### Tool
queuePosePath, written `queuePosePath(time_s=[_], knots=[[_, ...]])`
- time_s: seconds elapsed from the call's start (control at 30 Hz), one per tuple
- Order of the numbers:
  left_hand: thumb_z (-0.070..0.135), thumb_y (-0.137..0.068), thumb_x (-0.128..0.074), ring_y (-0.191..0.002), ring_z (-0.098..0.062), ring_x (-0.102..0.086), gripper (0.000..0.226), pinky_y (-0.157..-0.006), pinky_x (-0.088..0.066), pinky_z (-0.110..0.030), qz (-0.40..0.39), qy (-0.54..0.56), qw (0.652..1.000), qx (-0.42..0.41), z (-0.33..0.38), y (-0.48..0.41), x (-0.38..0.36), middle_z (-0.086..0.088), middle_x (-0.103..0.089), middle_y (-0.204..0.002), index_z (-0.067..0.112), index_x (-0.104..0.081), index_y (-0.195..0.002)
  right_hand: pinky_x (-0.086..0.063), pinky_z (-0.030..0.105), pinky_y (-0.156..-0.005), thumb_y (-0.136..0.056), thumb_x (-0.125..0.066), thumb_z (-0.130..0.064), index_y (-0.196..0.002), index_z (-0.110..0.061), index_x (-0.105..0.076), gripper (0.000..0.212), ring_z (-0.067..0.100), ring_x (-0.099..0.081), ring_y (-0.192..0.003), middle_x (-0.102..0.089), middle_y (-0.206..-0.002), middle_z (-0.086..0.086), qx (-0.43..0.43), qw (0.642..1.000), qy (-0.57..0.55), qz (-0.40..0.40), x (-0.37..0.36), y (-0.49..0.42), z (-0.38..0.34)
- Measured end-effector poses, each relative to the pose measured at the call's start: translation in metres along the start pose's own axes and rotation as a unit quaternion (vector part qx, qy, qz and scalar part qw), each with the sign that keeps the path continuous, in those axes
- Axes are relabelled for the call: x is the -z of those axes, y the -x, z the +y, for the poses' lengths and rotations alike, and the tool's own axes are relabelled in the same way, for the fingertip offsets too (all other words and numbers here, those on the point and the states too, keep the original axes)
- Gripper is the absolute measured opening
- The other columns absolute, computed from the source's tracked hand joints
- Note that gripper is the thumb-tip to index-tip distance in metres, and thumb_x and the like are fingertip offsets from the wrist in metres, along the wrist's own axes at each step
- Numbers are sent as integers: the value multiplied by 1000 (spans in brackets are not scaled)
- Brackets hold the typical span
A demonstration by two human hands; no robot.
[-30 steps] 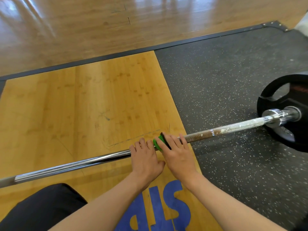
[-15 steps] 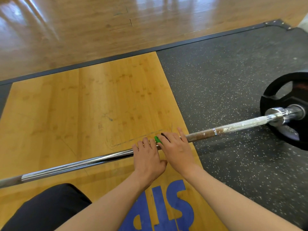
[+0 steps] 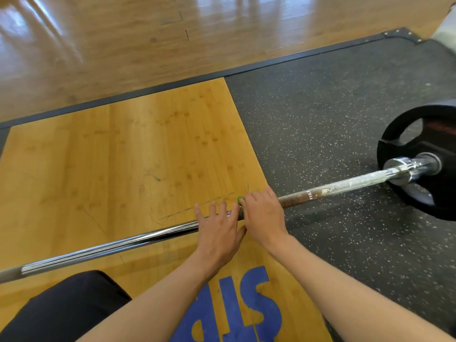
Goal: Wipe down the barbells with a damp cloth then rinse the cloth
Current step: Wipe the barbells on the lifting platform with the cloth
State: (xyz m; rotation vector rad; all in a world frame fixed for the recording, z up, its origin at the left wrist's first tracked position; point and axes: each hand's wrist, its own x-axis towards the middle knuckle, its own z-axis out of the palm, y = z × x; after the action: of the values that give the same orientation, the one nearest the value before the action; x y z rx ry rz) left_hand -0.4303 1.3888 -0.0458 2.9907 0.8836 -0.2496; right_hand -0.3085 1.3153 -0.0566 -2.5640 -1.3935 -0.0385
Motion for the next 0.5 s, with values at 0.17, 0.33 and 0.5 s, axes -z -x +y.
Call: queuePosePath(time_s=[0.17,0.33,0.5], knots=[[49,-98,-49,-86,-30,-61,34,-80,-49,-49,68,-21,996,-63,-4,-11,-10,-5,-63,-96,17,-56,-105,-32,54,-118,-105,-47,-26,-127,-13,-67,32,22,-63,-114,-66,-127,4,91,988,7,121,-8,33,48],[49,-95,-50,-60,-21,-51,32,-53,-38,-35,90,-16,991,-99,-9,-14,-10,2,-55,-76,17,-56,-94,-26,53,-121,-107,-37,-26,-95,-15,-70,37,23,-64,-78,-70,-86,3,-28,994,74,70,16,11,106],[52,-100,-41,-71,-23,-57,38,-59,-34,-33,12,-11,996,-93,-5,-16,7,1,-60,-88,17,-56,-104,-31,51,-120,-93,-58,-11,-66,-17,-58,27,24,-52,-61,-53,-60,2,-92,994,33,54,10,-5,47]])
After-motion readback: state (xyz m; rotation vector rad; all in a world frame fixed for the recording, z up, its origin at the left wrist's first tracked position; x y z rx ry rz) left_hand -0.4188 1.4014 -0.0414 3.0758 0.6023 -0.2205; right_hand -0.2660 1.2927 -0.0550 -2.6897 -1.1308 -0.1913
